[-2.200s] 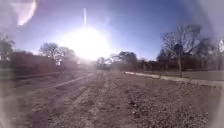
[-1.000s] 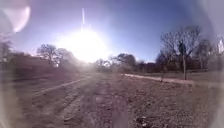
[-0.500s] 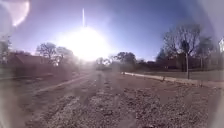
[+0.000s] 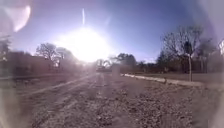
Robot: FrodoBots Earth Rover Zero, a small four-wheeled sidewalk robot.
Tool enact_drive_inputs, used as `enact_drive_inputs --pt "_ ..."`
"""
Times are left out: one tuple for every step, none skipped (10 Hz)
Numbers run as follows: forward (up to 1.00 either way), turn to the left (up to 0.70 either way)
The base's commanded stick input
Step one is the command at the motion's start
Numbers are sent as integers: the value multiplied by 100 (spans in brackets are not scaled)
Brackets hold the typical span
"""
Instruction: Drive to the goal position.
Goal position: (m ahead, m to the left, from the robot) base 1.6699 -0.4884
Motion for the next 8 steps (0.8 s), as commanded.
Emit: enact_drive_inputs --pt "50 0" --pt "50 0" --pt "50 0" --pt "50 0" --pt "50 0" --pt "50 0" --pt "50 0" --pt "50 0"
